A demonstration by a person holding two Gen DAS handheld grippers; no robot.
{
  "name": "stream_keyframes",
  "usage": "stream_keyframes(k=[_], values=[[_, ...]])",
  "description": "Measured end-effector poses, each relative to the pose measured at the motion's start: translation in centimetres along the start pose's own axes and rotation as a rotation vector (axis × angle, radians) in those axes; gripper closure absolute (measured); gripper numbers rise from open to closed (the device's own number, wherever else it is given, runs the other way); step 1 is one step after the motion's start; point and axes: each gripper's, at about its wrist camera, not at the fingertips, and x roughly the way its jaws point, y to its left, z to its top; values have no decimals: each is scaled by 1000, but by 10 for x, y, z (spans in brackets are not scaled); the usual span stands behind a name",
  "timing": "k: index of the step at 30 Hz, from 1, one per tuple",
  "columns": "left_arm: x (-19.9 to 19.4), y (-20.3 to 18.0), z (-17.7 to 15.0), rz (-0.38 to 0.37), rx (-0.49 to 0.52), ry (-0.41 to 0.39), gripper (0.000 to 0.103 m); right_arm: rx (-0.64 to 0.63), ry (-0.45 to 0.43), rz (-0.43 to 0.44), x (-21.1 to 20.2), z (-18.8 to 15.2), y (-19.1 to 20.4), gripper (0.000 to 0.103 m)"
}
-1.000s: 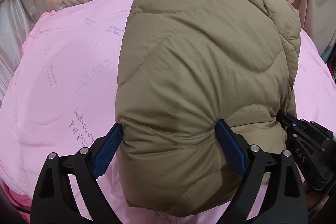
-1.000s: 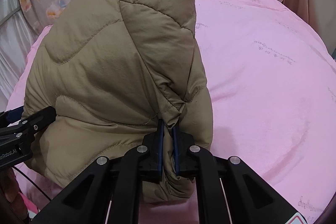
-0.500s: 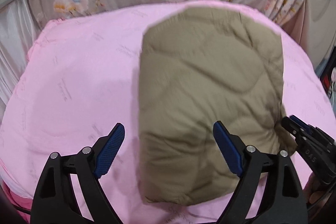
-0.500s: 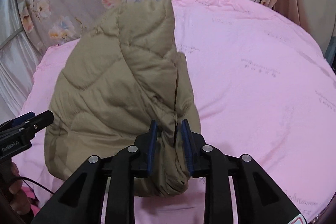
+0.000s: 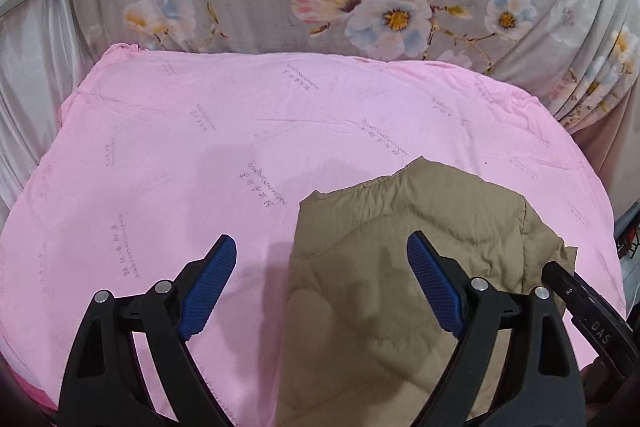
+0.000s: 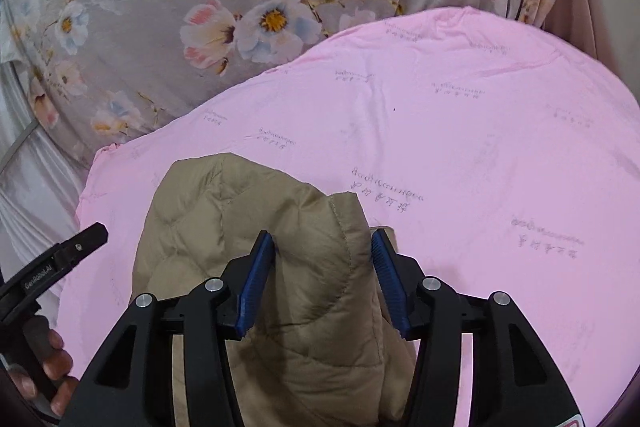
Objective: Fold large clothes
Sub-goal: 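Grasp the jacket bundle edge with both grippers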
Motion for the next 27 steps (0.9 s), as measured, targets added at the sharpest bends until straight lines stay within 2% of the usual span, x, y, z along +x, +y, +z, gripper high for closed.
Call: stream_keyframes(k=[1,2,5,9,14,27], values=[[11,-3,0,-6,1,22,18,5,9,6,8,-2,1,57],[22,-7,-1,-2,-1,40,18,1,17,6,17,-3,2,66],[52,-17,-7,30,2,65,17,-45,18,-60,35,-11,7,76],[72,-24,-13,48,7,68,17,-91,17,-129,54,-21,7,78],[95,-24,-18,49,-13,83,14,-77,29,-122,72,-22,-1,77],[112,-37,-31,128,34,11,12,-98,27,-139,90,-30,-2,76]])
